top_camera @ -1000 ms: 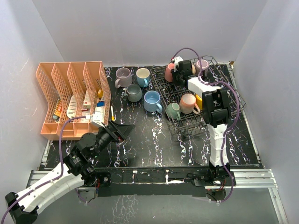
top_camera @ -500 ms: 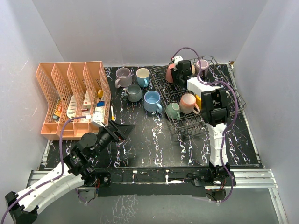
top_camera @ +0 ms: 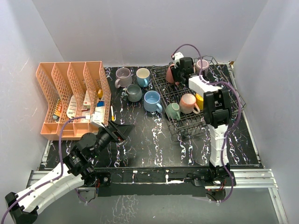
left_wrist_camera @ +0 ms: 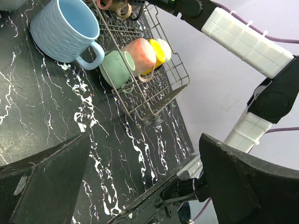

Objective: Load the cups into the dish rack
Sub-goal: Turn the cup upside down in the dish rack, then adjust the cup in the dish rack.

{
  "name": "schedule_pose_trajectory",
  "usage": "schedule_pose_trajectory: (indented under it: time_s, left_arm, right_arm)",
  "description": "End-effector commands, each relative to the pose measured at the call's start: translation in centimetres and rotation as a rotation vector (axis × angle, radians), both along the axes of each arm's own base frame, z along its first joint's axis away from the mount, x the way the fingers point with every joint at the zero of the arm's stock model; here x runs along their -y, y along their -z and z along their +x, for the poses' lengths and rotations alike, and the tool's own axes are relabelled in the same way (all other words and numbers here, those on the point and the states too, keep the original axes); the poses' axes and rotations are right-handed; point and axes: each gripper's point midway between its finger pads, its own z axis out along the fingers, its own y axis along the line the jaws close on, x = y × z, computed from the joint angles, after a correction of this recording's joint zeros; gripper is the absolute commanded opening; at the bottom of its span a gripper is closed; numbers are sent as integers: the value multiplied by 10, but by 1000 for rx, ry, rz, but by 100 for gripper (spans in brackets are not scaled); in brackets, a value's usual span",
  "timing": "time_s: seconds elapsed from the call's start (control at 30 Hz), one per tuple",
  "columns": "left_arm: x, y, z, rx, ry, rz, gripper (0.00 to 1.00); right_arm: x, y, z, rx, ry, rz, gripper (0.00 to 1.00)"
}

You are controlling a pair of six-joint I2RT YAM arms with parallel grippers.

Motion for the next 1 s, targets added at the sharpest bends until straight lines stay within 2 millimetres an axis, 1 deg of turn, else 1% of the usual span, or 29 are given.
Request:
schedule_pose_trajectory:
  time_s: [0.0, 0.17, 0.27, 0.37, 0.43, 0.57, 0.63, 0.67, 0.7, 0.73, 0.77, 0.83, 0.9, 0.97]
  left_arm:
    - [0, -7, 1, 20, -3, -16, 97]
    - [1, -9, 0, 21, 3, -18, 97]
    - [-1, -11, 0, 24, 3, -19, 97]
    - [-2, -12, -1, 27, -1, -23, 97]
    - [-3, -12, -2, 27, -3, -24, 97]
    - [-4, -12, -2, 25, -3, -23, 97]
    - [-3, -11, -2, 24, -3, -25, 97]
    - [-3, -11, -2, 24, -3, -25, 97]
    - [-2, -11, -2, 23, 1, -27, 97]
    - [-2, -10, -2, 22, 1, -27, 97]
    - [-2, -10, -2, 21, 2, -28, 97]
    - [-2, -10, -2, 20, 2, -30, 97]
    - [-2, -10, -2, 20, 3, -31, 97]
    - [-2, -11, -3, 19, 2, -31, 97]
  right_arm:
    - [3, -94, 10, 212, -7, 3, 41]
    - [12, -93, 10, 210, 19, -30, 40]
    - [19, -97, 11, 216, 35, -46, 40]
    - [21, -105, 10, 231, 30, -53, 40]
    - [18, -112, 7, 234, -7, -56, 41]
    - [-4, -123, -11, 227, -189, -57, 40]
    - [-13, -127, -21, 228, -268, -51, 37]
    - [-18, -126, -25, 220, -307, -46, 34]
    - [-23, -123, -28, 209, -341, -42, 27]
    - [-27, -119, -31, 193, -372, -36, 18]
    - [-31, -112, -34, 166, -404, -29, 12]
    - [-35, -101, -32, 131, -428, -24, 8]
    - [-37, -89, -31, 90, -436, -19, 8]
    - [-36, -81, -27, 72, -426, -15, 8]
